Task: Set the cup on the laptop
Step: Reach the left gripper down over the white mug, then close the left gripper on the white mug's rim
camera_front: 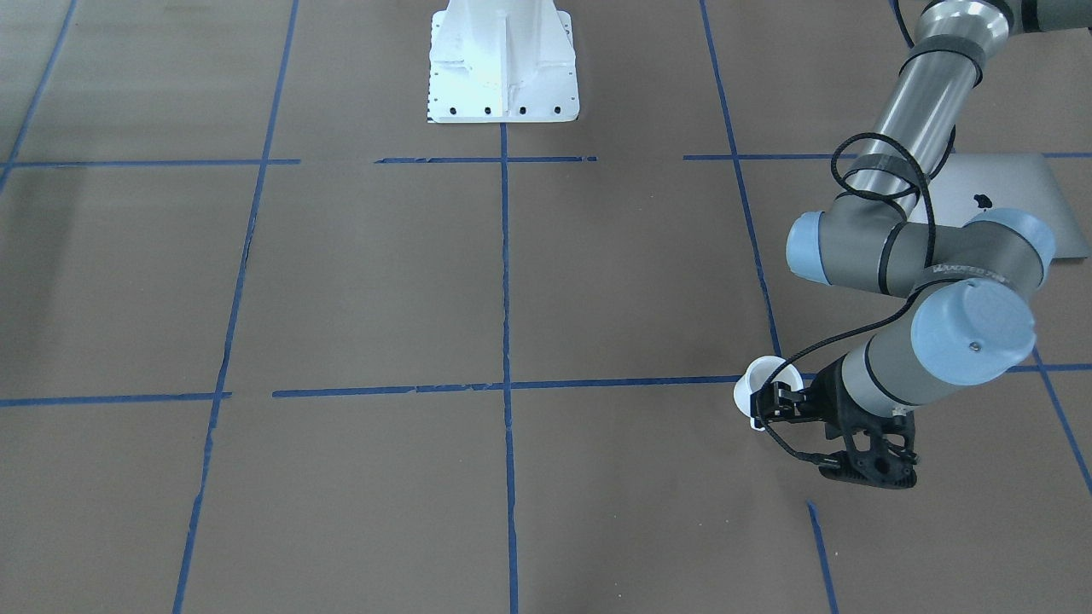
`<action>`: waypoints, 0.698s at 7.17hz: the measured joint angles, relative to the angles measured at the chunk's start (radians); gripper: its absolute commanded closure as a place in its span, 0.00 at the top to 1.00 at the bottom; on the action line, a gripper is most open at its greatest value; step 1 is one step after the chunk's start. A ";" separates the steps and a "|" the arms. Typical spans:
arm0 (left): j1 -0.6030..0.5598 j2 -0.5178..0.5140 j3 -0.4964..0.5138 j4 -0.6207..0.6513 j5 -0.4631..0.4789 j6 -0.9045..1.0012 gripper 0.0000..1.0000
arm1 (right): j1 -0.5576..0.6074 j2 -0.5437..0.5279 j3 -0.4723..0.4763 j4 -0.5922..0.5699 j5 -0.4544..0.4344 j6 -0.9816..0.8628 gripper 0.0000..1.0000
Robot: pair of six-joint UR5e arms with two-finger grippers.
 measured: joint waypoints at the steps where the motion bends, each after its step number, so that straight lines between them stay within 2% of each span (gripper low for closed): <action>1: 0.021 0.002 0.004 -0.009 0.001 -0.014 1.00 | 0.000 0.000 0.000 0.000 0.000 0.000 1.00; 2: 0.036 0.005 0.007 -0.016 0.002 -0.026 0.99 | 0.000 0.000 0.000 0.000 0.000 0.000 1.00; 3: 0.047 0.008 0.011 -0.019 0.002 -0.032 0.93 | 0.000 0.000 0.000 0.000 0.000 0.000 1.00; 5: 0.054 0.008 0.023 -0.021 0.002 -0.035 0.70 | 0.000 0.000 0.000 0.000 0.000 0.000 1.00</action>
